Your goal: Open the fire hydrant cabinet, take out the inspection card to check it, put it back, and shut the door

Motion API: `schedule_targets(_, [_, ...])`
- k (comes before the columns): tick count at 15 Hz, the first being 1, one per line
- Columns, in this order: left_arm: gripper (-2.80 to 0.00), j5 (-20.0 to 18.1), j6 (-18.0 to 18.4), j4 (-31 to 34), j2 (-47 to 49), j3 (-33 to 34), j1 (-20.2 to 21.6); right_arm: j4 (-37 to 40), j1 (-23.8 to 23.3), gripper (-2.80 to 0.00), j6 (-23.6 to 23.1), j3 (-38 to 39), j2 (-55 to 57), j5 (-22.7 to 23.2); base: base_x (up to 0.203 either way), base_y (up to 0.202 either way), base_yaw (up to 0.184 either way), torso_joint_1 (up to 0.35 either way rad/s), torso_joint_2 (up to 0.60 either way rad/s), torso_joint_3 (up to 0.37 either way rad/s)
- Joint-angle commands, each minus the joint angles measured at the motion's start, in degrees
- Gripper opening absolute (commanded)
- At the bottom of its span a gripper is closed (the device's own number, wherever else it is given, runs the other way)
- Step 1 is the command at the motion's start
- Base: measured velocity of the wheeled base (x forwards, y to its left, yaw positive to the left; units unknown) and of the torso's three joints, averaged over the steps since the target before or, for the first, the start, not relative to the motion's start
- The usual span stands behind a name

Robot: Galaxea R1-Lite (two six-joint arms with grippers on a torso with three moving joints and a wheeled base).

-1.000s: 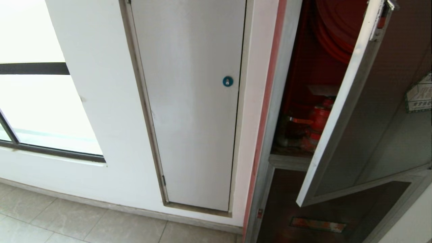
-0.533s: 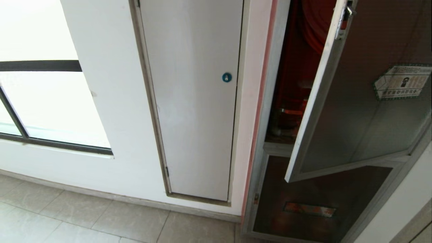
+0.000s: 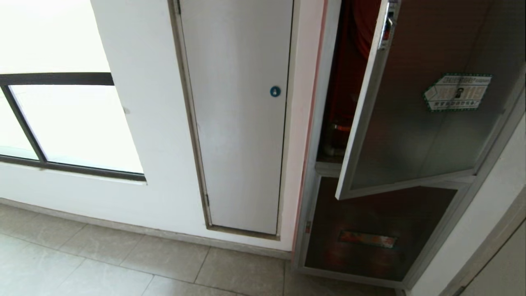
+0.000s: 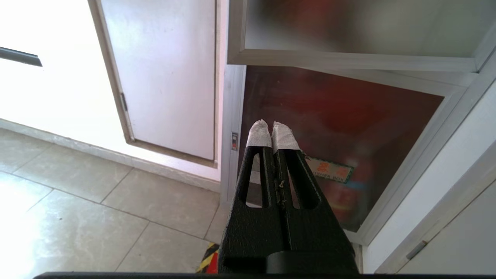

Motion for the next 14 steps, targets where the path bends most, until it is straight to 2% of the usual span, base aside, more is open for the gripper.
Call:
schedule_targets(1, [-2.8,-0.02,0.02,0.0,0.07,0.35,0.0,0.04,0.02,-2.8,-0.03,0.01,-0.01,0.02,0.0,0.0,0.0,0.0,0.0,0.0])
schedule_targets(14, [-2.8,-0.02,0.02,0.0,0.07,0.35,0.0,0.04,0.02,-2.8,-0.03,0.01,-0.01,0.02,0.0,0.0,0.0,0.0,0.0,0.0])
